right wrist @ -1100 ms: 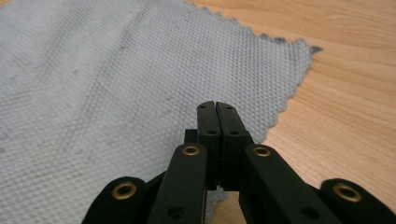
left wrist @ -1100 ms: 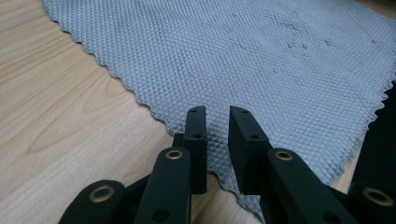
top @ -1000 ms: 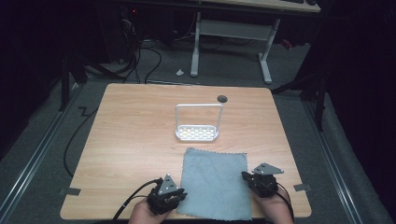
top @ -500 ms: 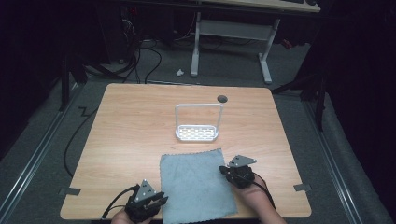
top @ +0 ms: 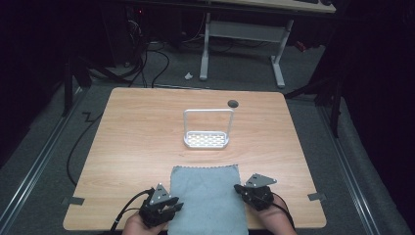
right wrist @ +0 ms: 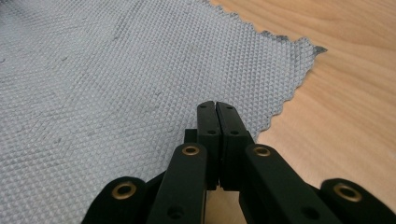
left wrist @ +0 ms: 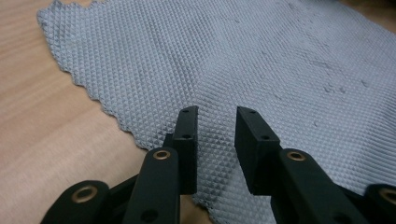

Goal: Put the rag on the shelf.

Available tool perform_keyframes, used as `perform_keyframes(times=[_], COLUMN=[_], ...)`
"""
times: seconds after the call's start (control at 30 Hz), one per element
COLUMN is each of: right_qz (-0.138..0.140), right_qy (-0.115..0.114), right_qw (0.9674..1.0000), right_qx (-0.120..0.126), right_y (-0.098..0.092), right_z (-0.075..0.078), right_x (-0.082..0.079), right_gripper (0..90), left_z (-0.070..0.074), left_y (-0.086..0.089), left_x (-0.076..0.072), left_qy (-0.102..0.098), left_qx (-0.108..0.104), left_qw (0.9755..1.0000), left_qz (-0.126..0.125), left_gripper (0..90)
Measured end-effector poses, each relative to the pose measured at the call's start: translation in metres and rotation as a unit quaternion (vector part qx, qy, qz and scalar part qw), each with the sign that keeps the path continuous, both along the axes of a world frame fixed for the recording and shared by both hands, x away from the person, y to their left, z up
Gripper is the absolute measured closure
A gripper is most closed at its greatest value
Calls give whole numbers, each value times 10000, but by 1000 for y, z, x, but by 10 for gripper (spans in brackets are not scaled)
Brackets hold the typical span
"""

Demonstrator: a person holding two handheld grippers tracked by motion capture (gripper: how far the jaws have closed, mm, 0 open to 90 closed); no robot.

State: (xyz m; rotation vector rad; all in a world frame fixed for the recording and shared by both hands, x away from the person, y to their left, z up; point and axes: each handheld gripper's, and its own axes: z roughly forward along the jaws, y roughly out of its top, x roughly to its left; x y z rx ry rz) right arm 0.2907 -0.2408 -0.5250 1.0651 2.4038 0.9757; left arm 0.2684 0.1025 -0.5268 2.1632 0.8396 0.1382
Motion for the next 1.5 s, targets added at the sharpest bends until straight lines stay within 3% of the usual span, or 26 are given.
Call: perform_keyframes(times=[0.07, 0.17, 0.33, 0.43, 0.6, 0.77, 0.93, 1.1, 1.17, 1.23, 1.43, 1.5], right_qz=[46, 105, -4, -113, -318, -535, -762, -1031, -1187, -1171, -1165, -1118], right_qy=[24, 38, -174, -212, -258, -239, -163, -134, -49, 163, 197, 106], right_qw=[10000, 9999, 9998, 9997, 9991, 9977, 9953, 9936, 9917, 9915, 9922, 9930], right_qx=[-30, -87, -28, -10, 81, 351, 578, 441, 492, 549, 404, 372], right_y=[0, 1, -2, -8, -17, -24, -18, -9, -7, -3, 0, 1], right_z=[1, 2, 7, 7, 7, 7, 7, 14, 14, 9, -1, -3], right_x=[-7, -12, -19, -21, -21, -18, -6, 23, 37, 48, 58, 56], right_gripper=[900, 899, 890, 881, 856, 770, 683, 651, 648, 631, 643, 671], left_z=[1, 4, 10, 7, -4, -7, -8, -8, -8, -8, -8, -8], left_y=[1, 3, 14, 11, 2, 0, -1, -2, -1, -1, 0, 0], left_x=[-3, 4, 38, 59, 80, 83, 84, 84, 84, 85, 85, 84], left_qy=[46, 3, -195, -305, -204, -447, -465, -451, -417, -396, -379, -379], left_qx=[30, 86, -246, -74, -15, 22, 7, 8, -38, -49, -65, -50], left_qw=[9999, 10000, 9976, 9952, 9937, 9922, 9916, 9933, 9934, 9936, 9936, 9937], left_qz=[-106, -14, 616, 924, 1098, 1159, 1204, 1062, 1071, 1057, 1059, 1050], left_gripper=[700, 685, 622, 586, 593, 673, 762, 865, 870, 872, 873, 872])
